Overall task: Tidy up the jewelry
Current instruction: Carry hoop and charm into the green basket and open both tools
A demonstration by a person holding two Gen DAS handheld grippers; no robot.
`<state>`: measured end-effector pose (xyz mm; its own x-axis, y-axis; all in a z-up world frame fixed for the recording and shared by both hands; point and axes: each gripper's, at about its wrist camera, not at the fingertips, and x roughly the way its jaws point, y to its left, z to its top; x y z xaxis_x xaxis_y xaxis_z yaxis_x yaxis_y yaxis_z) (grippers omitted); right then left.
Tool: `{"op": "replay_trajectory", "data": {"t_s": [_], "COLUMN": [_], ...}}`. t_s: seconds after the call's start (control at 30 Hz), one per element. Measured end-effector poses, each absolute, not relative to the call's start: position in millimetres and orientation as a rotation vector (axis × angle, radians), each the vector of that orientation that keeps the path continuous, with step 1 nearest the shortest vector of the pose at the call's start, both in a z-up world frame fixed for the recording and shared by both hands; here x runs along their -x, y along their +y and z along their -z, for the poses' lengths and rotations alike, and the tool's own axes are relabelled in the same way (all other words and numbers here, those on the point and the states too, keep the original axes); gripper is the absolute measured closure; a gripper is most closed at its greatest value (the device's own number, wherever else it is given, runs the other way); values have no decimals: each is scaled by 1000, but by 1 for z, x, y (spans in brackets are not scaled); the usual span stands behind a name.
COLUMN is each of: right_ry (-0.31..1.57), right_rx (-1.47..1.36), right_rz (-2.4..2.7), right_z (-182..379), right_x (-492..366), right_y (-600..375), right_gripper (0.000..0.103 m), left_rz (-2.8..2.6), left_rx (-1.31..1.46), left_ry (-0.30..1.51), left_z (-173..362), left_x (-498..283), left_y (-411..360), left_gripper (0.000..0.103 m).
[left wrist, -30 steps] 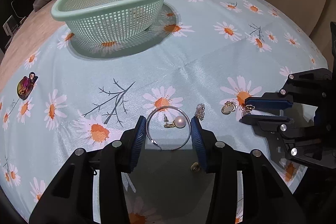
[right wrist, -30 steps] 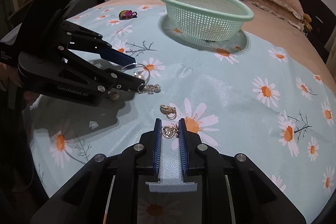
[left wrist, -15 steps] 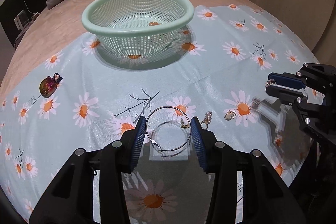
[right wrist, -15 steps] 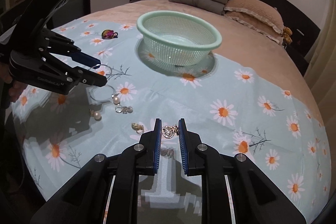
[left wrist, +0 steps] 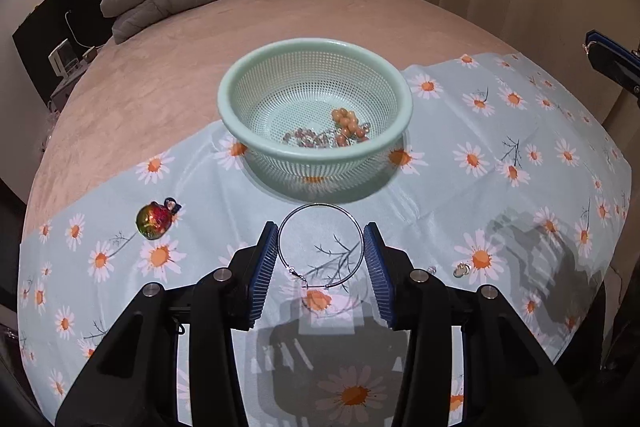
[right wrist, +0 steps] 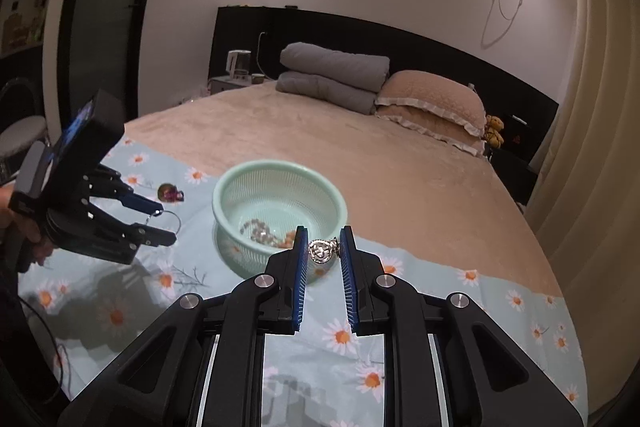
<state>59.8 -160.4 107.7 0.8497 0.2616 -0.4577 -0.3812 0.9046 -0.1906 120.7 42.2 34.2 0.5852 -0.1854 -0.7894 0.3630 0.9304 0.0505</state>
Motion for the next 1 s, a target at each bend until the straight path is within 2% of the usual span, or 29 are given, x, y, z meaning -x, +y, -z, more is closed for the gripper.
{"op": "replay_trajectory", "data": {"t_s": [0.2, 0.5, 0.87, 0.9, 0.93, 0.97, 1.0], "right_ry": [463, 592, 654, 658, 670, 667, 644], "right_rx": [266, 254, 207, 190, 172, 160, 156], "right_rz": [-453, -497, -511, -523, -525, -495, -443], "right_z": [-104, -61, -33, -32, -31, -31, -32], "right_x": [-97, -168, -202, -204, -208, -209, -208], "right_y": [-132, -97, -98, -99, -101, -104, -107], "right_gripper": [88, 87, 87, 84, 77, 50, 32], "left_rz": [336, 379, 387, 393, 387, 361, 341], "left_rx": [-207, -208, -199, -198, -201, -207, -209], "left_ry": [856, 871, 902, 895, 879, 851, 820], "left_z": [-54, -40, -23, -23, -25, -29, -33], "left_x": [-146, -196, -223, -223, -221, -219, -215], "left_y": [39, 27, 27, 28, 29, 32, 34], "left_gripper": [58, 58, 57, 46, 19, 10, 7]}}
